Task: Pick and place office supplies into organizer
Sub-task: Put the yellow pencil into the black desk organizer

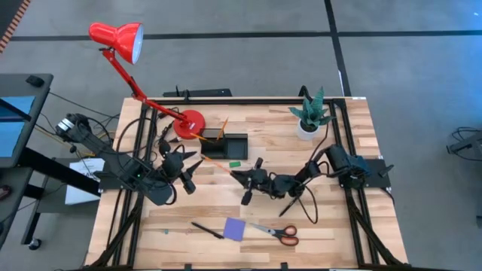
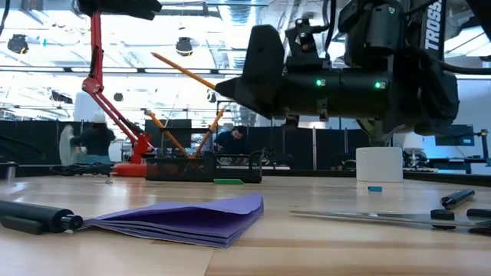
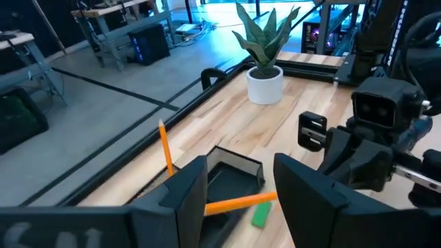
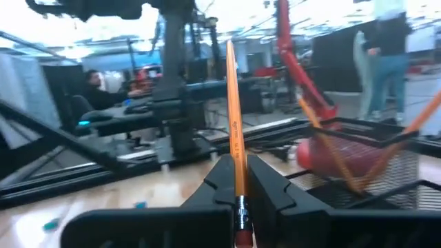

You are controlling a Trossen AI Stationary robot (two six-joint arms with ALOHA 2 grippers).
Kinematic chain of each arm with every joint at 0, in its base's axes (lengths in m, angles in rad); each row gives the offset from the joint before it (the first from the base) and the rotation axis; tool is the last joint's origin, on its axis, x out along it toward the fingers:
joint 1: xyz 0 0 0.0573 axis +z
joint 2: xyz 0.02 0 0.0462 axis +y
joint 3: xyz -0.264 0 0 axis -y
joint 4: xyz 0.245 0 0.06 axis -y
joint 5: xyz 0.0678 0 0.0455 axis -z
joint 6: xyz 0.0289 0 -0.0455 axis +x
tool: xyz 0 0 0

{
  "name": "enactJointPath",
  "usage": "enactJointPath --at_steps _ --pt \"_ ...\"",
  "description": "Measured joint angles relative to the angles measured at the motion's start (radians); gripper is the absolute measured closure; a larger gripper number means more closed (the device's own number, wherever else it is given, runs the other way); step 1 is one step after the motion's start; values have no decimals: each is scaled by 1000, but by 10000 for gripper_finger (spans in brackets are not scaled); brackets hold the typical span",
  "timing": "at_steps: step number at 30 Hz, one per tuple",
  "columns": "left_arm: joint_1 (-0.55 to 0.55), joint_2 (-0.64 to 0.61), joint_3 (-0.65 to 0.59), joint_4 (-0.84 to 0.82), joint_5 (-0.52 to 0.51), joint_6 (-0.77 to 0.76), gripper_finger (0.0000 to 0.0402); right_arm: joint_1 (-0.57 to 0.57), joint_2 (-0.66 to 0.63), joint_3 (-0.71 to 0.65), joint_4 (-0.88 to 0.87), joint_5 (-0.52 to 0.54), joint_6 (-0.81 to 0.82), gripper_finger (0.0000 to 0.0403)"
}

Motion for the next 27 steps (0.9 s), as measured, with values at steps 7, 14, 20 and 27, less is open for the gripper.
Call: enactJointPath --at_steps 7,14,20,27 --pt "0 -11 0 -1 -75 -4 225 -15 -70 0 0 103 -82 402" --pt "22 -6 0 26 -92 -109 186 -13 -204 1 3 96 -227 402" --pt "73 -6 0 188 -118 -66 169 -19 -208 24 -34 64 -228 402" --pt "105 -6 0 302 -71 -8 168 -41 -206 63 -73 57 -246 402"
